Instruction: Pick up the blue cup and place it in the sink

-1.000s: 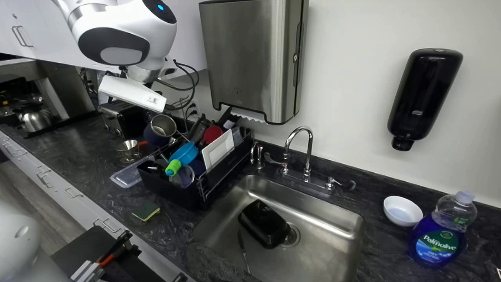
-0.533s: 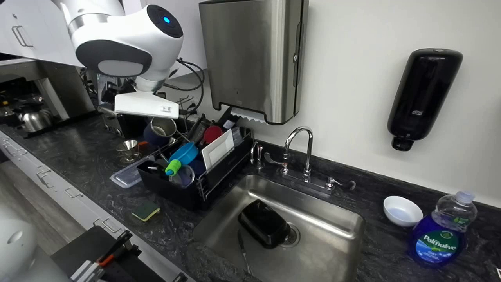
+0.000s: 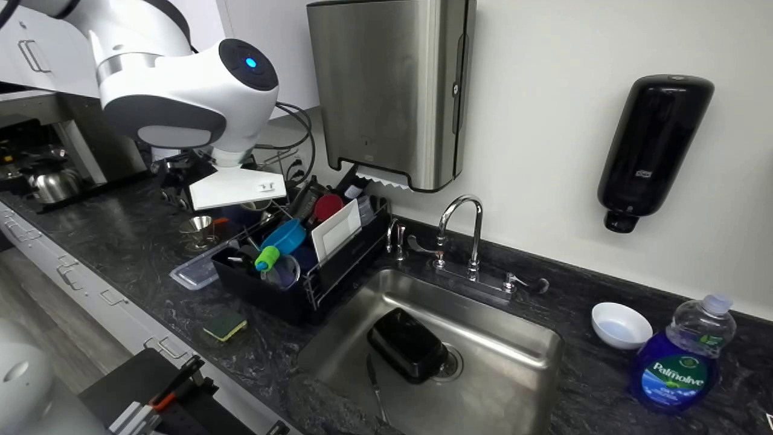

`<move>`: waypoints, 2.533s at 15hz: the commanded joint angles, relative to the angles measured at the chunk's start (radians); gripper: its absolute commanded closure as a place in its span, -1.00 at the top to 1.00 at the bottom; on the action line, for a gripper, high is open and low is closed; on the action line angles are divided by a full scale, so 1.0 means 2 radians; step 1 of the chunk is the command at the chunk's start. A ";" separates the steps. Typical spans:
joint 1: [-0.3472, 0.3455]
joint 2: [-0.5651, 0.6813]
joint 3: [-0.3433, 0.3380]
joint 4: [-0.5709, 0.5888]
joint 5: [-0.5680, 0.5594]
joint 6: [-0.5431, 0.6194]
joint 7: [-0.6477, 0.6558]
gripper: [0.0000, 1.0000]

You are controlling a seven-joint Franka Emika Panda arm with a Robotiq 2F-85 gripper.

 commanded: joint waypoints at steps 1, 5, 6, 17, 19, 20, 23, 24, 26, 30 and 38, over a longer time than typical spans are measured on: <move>-0.007 -0.007 0.017 -0.027 0.038 0.043 -0.063 1.00; -0.001 0.025 0.030 -0.026 0.082 0.074 -0.113 1.00; -0.001 0.031 0.034 -0.026 0.093 0.081 -0.123 1.00; -0.007 0.152 0.084 0.012 0.198 0.134 -0.242 1.00; -0.009 0.165 0.087 0.025 0.204 0.136 -0.253 1.00; -0.010 0.170 0.088 0.030 0.205 0.136 -0.256 1.00; -0.012 0.180 0.090 0.043 0.208 0.137 -0.265 1.00; -0.012 0.183 0.091 0.045 0.207 0.136 -0.266 1.00; -0.012 0.186 0.092 0.047 0.201 0.131 -0.263 1.00; -0.013 0.198 0.095 0.053 0.181 0.099 -0.245 1.00; -0.017 0.210 0.095 0.064 0.169 0.072 -0.248 0.82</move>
